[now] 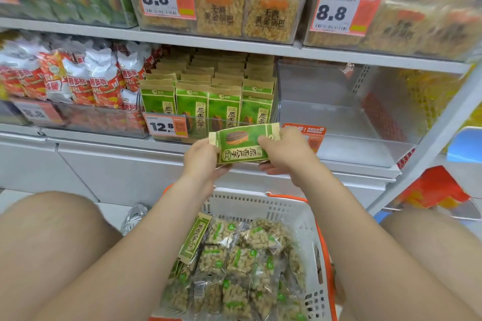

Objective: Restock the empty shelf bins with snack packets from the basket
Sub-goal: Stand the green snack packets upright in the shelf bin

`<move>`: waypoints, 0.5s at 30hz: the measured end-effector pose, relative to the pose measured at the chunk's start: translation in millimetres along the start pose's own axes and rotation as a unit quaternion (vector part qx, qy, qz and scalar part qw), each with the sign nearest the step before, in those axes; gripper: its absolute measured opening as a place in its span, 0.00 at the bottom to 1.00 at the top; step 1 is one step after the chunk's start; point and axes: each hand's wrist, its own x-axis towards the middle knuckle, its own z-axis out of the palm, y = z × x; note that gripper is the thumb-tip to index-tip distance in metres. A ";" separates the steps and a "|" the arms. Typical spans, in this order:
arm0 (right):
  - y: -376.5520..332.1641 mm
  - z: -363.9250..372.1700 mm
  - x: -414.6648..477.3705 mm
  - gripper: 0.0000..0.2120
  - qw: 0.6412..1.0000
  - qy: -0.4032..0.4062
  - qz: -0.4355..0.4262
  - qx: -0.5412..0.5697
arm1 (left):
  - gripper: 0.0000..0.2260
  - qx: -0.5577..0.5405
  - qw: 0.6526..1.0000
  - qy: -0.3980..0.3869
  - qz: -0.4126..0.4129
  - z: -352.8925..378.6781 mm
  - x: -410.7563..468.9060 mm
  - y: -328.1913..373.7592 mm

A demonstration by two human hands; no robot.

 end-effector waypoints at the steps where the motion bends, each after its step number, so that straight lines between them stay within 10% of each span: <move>1: -4.0 -2.1 -1.6 0.08 0.999 0.013 -0.028 0.010 | 0.09 0.041 0.999 0.011 0.009 -0.3 0.3 3.3; 8: -27.3 -27.6 -8.6 0.11 0.936 0.140 -0.222 -0.237 | 0.16 0.390 0.857 -0.098 0.323 20.0 -12.3 49.8; 15: -50.9 -48.2 -6.5 0.10 0.908 0.182 -0.284 -0.249 | 0.12 0.502 0.736 -0.179 0.417 28.1 1.0 80.3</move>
